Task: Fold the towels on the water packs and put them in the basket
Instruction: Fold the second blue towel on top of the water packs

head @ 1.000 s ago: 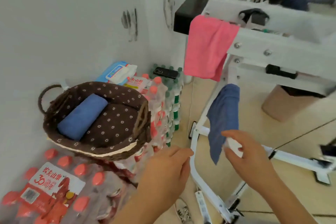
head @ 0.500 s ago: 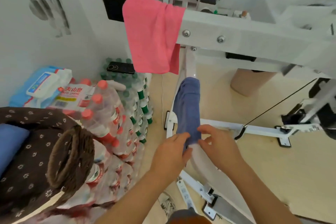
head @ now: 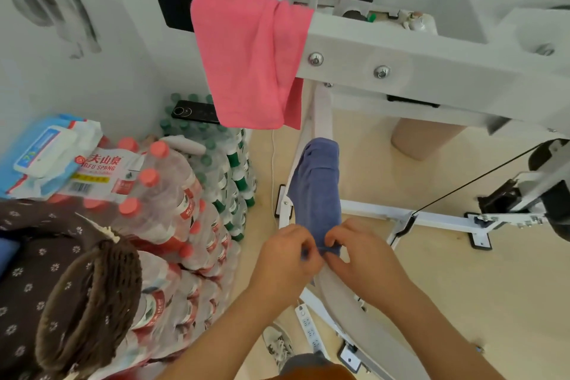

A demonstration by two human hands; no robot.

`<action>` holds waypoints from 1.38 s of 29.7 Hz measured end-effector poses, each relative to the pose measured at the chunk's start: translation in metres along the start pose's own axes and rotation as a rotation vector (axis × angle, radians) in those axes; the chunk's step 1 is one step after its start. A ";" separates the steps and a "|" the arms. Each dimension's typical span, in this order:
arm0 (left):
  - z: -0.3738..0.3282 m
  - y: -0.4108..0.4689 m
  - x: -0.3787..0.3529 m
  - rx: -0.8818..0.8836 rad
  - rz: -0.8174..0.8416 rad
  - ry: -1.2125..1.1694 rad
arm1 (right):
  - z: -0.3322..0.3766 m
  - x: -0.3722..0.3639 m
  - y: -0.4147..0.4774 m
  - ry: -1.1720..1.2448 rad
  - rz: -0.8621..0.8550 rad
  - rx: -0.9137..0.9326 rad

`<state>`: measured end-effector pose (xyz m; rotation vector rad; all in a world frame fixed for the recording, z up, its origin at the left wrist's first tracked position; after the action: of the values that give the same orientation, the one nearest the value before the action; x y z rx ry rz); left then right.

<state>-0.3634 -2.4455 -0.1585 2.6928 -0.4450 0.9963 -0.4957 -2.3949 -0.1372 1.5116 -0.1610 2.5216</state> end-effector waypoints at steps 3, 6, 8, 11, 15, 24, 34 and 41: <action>-0.001 0.004 0.015 0.278 0.027 -0.272 | 0.005 0.000 0.008 -0.023 -0.083 0.028; -0.012 0.005 0.035 0.344 0.067 -0.412 | 0.009 0.009 0.020 0.023 -0.097 0.022; -0.016 0.004 0.050 0.344 0.063 -0.429 | 0.010 0.019 0.031 0.039 -0.096 0.016; -0.023 -0.005 0.073 0.255 0.056 -0.377 | 0.010 0.033 0.047 0.066 -0.041 -0.035; -0.025 -0.032 0.110 0.234 -0.019 -0.284 | 0.026 0.046 0.054 0.223 -0.009 -0.070; -0.019 -0.136 0.188 0.568 -0.476 -0.695 | 0.108 0.032 0.013 0.570 0.253 0.080; -0.032 -0.358 0.260 0.541 -0.555 -0.124 | 0.219 0.006 -0.125 0.609 0.509 0.407; -0.038 -0.513 0.298 0.584 -0.821 0.528 | 0.295 -0.039 -0.209 0.378 0.582 0.823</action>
<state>0.0143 -2.0178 0.0085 2.4338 1.0995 1.5969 -0.1773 -2.2529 -0.0333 1.2617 0.6685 3.5647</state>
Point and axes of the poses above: each hand's wrist, its own y-axis towards the middle knuckle, its own x-axis out of the back of the hand, z = x × y, the point moved 4 cm from there along y, towards the middle knuckle, and after that the axes turned 14 degrees about -z, right-handed, at the moved point
